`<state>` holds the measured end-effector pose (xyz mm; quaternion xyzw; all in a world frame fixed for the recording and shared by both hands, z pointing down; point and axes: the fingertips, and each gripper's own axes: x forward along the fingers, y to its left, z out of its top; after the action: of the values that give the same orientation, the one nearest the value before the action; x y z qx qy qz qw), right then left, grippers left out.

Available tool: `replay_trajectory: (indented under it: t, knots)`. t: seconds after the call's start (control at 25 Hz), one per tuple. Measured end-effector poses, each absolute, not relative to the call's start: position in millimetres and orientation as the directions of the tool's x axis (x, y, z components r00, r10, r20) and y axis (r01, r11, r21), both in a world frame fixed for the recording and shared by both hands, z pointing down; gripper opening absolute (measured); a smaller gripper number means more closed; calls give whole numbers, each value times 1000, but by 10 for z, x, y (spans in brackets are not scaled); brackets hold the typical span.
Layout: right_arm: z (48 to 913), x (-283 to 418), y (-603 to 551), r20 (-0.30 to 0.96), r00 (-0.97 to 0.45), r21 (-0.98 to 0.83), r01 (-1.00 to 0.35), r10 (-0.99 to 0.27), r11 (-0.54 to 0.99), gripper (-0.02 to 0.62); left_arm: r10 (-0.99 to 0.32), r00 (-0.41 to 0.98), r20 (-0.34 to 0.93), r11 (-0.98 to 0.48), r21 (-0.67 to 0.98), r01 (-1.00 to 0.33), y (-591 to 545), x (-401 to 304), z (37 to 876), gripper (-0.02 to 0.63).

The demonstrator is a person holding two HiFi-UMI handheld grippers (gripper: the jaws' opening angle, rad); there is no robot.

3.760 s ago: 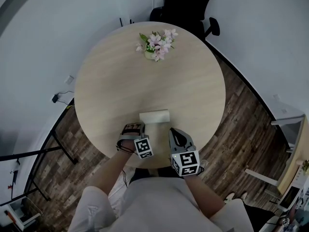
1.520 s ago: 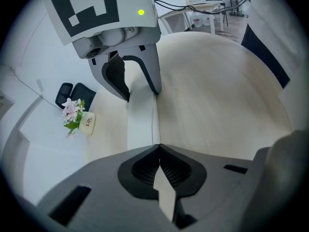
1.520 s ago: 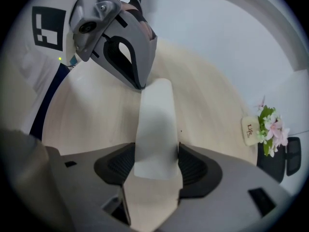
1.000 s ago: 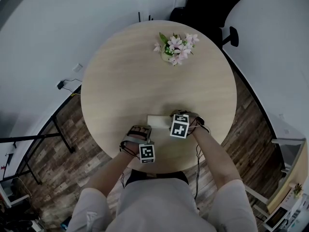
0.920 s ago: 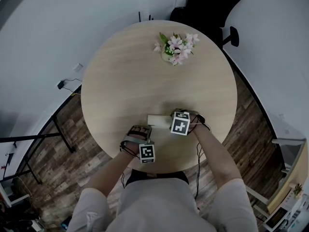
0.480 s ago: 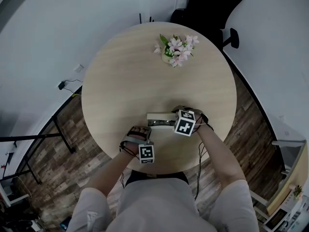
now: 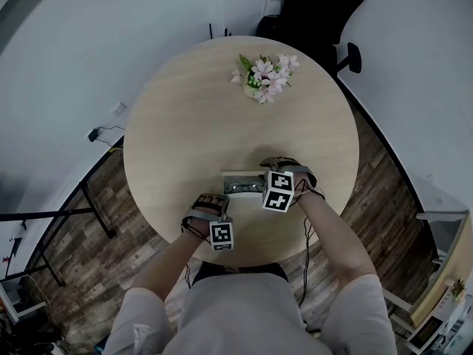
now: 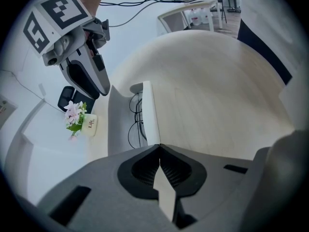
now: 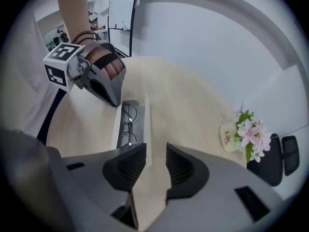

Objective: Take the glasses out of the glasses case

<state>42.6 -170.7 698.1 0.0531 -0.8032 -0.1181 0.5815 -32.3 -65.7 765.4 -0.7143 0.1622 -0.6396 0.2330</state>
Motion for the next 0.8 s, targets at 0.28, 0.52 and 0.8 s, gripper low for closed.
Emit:
replay_trajectory:
  t: [0.28,0.52,0.8]
  knots:
    - [6740,480,-1569,853,-404,344,-42,-331,938,39,-532,131,836,-836,-544,72,-648,-328,7654,8]
    - [6823,566,-1173,842,-391,364,-94,-371,927,15,-527,125,841,-842,-536,56,-651,-329,7661,8]
    - [6990,582,-712,834,-341,436,-74,-434,897,14,-576,125,808,-810,-584,44,-640,-335,7634,8]
